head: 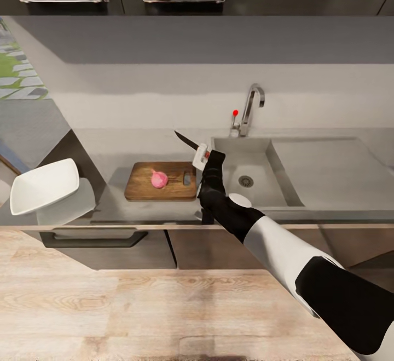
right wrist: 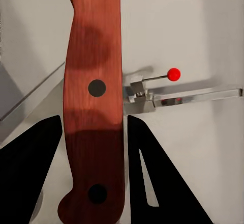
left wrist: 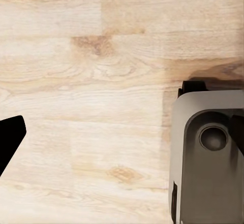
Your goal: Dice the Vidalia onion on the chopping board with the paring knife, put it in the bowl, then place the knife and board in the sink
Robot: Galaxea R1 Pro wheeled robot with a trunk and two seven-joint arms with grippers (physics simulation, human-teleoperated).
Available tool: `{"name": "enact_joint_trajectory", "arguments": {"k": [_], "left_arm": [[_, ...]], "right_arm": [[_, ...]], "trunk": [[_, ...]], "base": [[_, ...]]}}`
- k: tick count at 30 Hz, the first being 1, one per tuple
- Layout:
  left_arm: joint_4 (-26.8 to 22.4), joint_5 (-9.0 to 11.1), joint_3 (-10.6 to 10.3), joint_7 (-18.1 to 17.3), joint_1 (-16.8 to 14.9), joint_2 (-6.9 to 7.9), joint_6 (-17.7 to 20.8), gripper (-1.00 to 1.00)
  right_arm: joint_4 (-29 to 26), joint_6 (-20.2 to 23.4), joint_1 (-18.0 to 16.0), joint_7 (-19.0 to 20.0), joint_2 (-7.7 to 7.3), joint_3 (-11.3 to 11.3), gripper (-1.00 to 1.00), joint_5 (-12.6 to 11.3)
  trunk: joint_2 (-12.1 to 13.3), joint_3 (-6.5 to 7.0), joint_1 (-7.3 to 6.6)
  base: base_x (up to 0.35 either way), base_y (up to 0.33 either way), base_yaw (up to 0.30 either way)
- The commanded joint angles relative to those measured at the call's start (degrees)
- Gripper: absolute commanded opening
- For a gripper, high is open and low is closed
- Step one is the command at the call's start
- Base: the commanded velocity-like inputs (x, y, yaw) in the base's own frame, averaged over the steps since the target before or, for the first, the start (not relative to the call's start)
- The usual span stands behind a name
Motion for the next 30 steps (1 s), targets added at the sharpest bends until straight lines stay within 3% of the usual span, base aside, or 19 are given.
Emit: {"name": "enact_joint_trajectory", "arguments": {"k": [1,6,14,20,22,26,30], "left_arm": [[0.3,0.2,-0.4,0.2,-0.1,-0.01,-0.4,1.0],[0.3,0.2,-0.4,0.2,-0.1,-0.01,-0.4,1.0],[0.3,0.2,-0.4,0.2,-0.1,-0.21,-0.4,1.0],[0.3,0.2,-0.4,0.2,-0.1,-0.4,-0.4,1.0],[0.3,0.2,-0.4,0.2,-0.1,-0.42,-0.4,1.0],[0.3,0.2,-0.4,0.2,-0.1,-0.4,-0.4,1.0],[0.3,0.2,-0.4,0.2,-0.1,-0.44,-0.4,1.0]], "right_arm": [[-0.1,0.4,-0.1,-0.2,0.0,0.2,-1.0,0.0],[-0.4,0.3,-0.1,-0.1,0.0,0.4,-1.0,0.0],[-0.4,0.2,-0.1,-0.1,0.0,4.0,-1.0,0.0],[-0.4,0.3,0.4,-0.1,0.0,5.1,-1.0,0.0],[-0.5,0.3,0.5,-0.1,0.0,6.0,-1.0,0.0],[-0.6,0.4,0.6,-0.7,0.0,10.2,-1.0,0.0],[-1.0,0.4,0.6,-4.1,0.0,12.3,-1.0,0.0]], "trunk": [[-0.1,-0.18,0.03],[-0.1,-0.62,0.03],[-0.1,-0.78,0.03],[-0.1,-0.79,0.03],[-0.1,-0.79,0.03],[-0.1,-0.79,0.03],[-0.1,-0.79,0.03]], "base": [[0.0,0.0,0.0],[0.0,0.0,0.0],[0.0,0.0,0.0],[0.0,0.0,0.0],[0.0,0.0,0.0],[0.0,0.0,0.0],[0.0,0.0,0.0]]}}
